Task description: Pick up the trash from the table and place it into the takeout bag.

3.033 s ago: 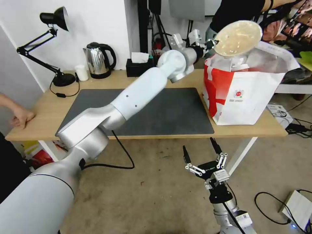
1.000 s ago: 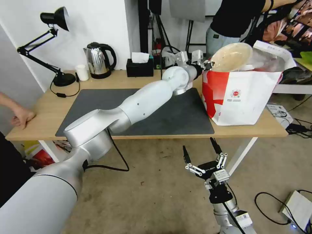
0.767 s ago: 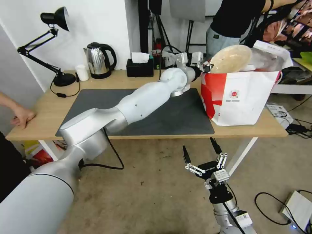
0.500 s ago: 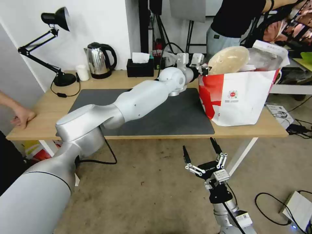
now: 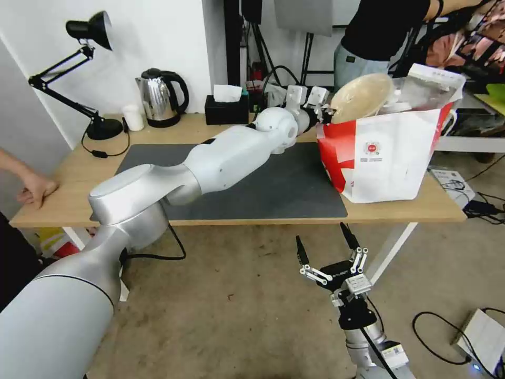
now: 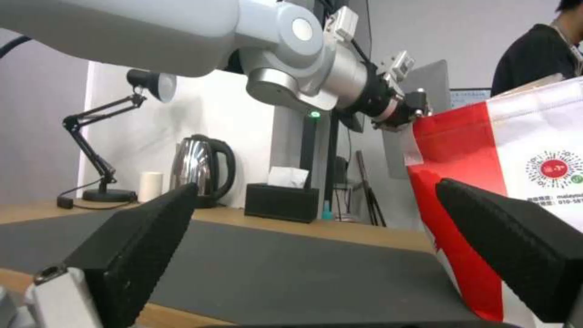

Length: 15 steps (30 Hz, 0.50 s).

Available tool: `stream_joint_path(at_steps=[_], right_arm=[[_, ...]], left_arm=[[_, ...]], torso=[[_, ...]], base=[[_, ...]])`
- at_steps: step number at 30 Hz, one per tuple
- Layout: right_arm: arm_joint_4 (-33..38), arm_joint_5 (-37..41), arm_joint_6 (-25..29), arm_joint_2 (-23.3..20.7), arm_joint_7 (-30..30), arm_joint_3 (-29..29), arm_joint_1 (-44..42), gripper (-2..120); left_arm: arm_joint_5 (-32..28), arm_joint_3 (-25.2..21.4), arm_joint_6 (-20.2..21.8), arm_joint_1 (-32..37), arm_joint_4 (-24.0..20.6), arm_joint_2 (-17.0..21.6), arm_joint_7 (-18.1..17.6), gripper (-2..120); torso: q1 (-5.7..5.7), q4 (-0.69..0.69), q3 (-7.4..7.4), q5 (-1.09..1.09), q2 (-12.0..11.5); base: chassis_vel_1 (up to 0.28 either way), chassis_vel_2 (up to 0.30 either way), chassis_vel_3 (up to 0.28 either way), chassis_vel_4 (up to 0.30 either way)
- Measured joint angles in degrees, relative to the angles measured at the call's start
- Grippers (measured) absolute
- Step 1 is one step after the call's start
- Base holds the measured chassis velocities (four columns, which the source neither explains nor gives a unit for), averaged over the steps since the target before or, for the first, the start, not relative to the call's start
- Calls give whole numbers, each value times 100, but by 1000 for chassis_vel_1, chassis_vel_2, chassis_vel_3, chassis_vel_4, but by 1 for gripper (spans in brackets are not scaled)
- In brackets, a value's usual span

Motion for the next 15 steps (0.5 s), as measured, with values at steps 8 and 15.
stream_joint_path(at_steps=[8,15], right_arm=[[0,-1,0,0,0,0,0,100],[0,0,0,0,0,0,0,100]], left_arm=[[-11,-33,-83,-21,46,-30,101,30],[-49,-45,-94,-58,26,-24,110,57]], torso=[[0,-1,0,0,0],[0,0,0,-1,0]], base=[[0,0,0,0],[0,0,0,0]])
